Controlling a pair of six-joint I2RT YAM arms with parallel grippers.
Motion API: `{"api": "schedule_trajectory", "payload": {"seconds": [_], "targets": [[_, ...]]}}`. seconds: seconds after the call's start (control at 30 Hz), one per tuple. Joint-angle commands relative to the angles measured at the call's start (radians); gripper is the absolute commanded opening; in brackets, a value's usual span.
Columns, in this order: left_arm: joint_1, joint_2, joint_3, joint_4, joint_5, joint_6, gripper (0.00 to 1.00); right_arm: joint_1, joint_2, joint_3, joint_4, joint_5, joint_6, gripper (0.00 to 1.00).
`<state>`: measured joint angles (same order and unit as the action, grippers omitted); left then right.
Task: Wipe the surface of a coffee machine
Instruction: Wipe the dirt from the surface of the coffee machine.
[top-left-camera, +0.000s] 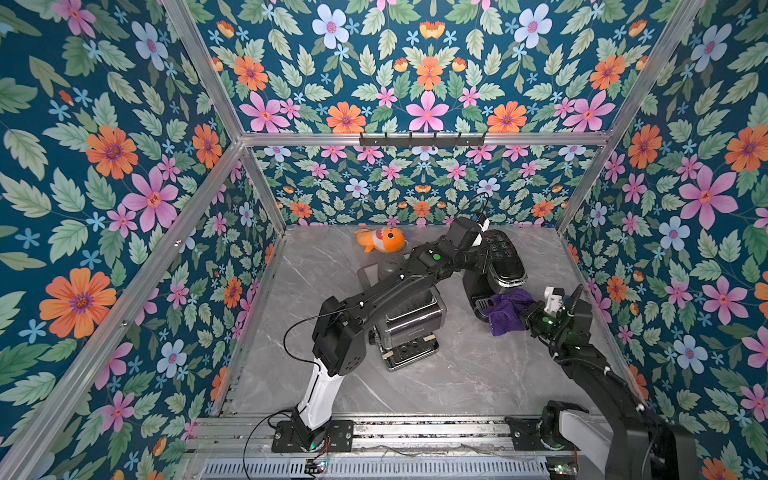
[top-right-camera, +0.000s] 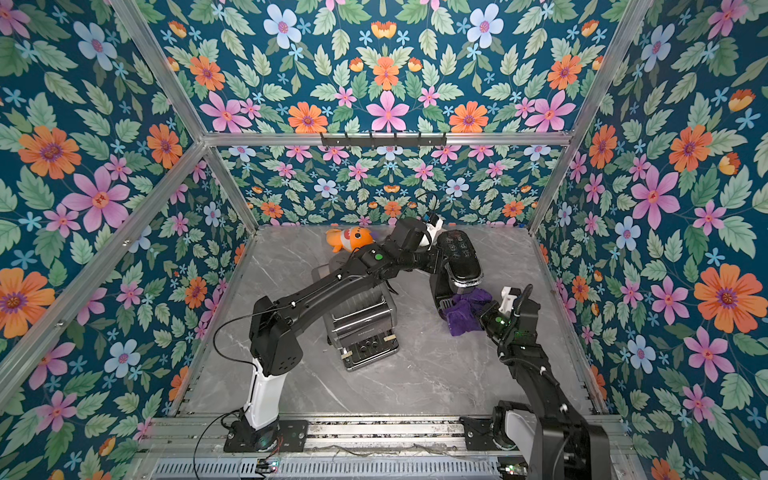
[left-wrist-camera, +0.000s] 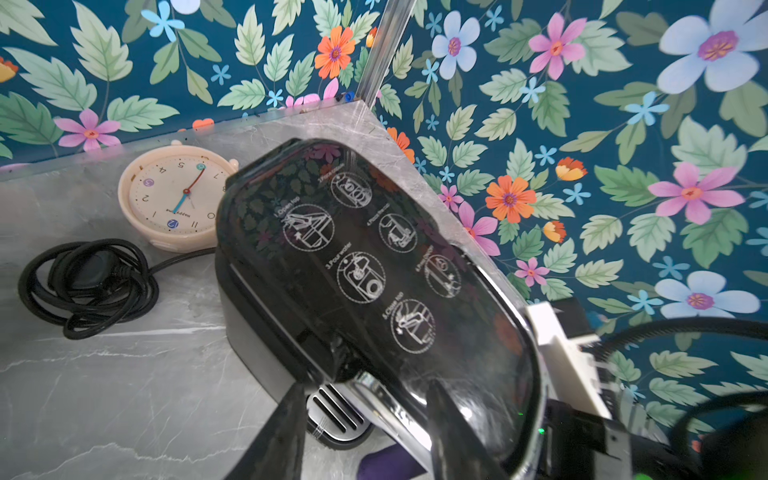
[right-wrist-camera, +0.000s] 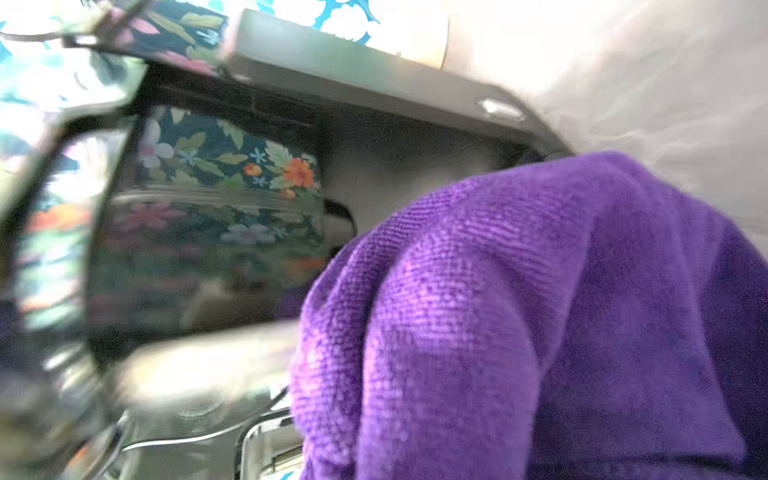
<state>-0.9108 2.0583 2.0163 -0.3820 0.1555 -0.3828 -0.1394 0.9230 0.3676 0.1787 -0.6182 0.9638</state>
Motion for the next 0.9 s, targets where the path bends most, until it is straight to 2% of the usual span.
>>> {"api": "schedule_trajectory", "payload": {"seconds": [0.0, 0.1, 0.27, 0.43, 0.53, 0.63, 0.77, 0.87], "targets": [[0.001, -0.016, -0.005, 0.005, 0.009, 0.015, 0.48, 0.001, -0.116, 0.033, -0.367, 0.086, -0.122, 0.00], [0.001, -0.029, -0.005, 0.006, 0.019, 0.012, 0.48, 0.018, -0.220, 0.086, -0.520, 0.110, -0.166, 0.00], [0.001, -0.072, -0.004, 0.009, 0.024, 0.015, 0.48, 0.103, -0.366, 0.259, -0.778, 0.237, -0.274, 0.00], [0.001, -0.134, -0.007, 0.005, 0.022, 0.026, 0.48, 0.176, -0.362, 0.448, -0.886, 0.260, -0.375, 0.00], [0.001, -0.185, -0.021, 0.005, 0.003, 0.037, 0.48, 0.289, -0.302, 0.576, -0.931, 0.350, -0.438, 0.00], [0.001, -0.248, -0.057, 0.004, -0.029, 0.050, 0.48, 0.457, -0.193, 0.700, -0.949, 0.485, -0.498, 0.00], [0.002, -0.342, -0.150, 0.006, -0.100, 0.069, 0.49, 0.772, 0.043, 0.879, -0.968, 0.784, -0.632, 0.00], [0.003, -0.408, -0.228, 0.010, -0.140, 0.071, 0.49, 0.807, 0.228, 0.993, -0.987, 0.807, -0.697, 0.00]]}}
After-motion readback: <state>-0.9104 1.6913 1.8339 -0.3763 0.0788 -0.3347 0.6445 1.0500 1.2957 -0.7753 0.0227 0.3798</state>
